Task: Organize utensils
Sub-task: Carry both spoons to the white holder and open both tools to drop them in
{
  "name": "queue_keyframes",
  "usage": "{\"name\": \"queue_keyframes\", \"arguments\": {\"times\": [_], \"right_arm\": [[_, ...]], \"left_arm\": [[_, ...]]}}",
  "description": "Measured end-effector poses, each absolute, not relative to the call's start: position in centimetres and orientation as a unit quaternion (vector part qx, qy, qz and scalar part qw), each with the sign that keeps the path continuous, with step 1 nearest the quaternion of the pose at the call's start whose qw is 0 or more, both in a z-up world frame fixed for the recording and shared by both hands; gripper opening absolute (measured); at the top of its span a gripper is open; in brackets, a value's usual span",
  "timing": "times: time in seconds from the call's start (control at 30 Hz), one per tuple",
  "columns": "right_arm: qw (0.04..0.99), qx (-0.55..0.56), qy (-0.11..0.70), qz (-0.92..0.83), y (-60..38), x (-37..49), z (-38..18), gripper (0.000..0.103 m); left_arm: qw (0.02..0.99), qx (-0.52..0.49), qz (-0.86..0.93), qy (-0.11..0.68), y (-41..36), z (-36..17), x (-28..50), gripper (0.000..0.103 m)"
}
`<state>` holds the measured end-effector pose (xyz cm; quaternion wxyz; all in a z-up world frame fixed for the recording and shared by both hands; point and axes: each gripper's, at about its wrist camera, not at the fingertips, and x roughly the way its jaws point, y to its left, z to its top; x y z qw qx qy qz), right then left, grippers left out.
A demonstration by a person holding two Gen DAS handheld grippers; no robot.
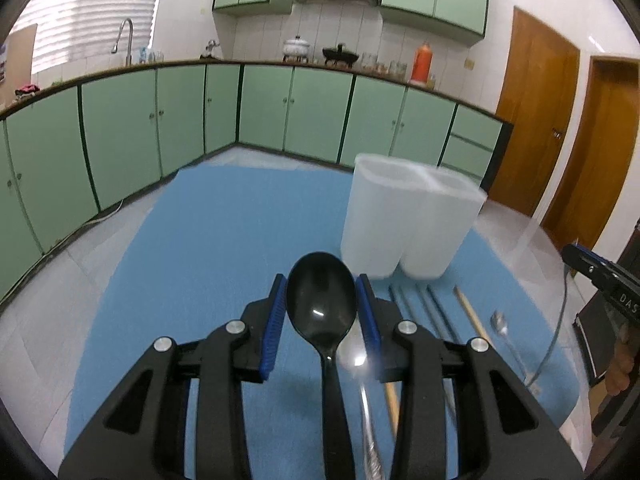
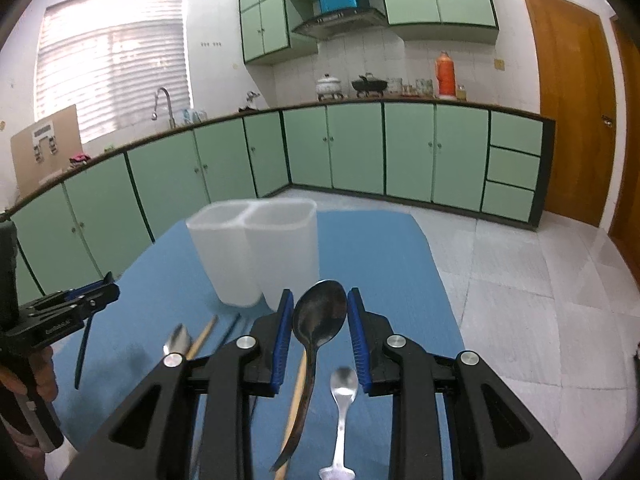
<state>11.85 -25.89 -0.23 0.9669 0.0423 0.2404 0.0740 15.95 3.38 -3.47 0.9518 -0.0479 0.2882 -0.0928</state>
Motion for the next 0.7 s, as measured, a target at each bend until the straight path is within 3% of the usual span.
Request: {"name": "queue_keyframes", "arguments": {"times": [0.47,0.7], "right_arm": [[0.985,0.018,0.141,0.098,-24.2,17.8,9.1,0.027],[0.988,0.016,0.119,0.092,-23.1,23.2,10.8,0.027]], "left_arm": [[0.98,-0.045,-0.144,0.133,-0.5,5.1,23.8,0.034],[0.982,-0.054,-0.165,0.073,-3.1,6.2,29.7,0.034]]}}
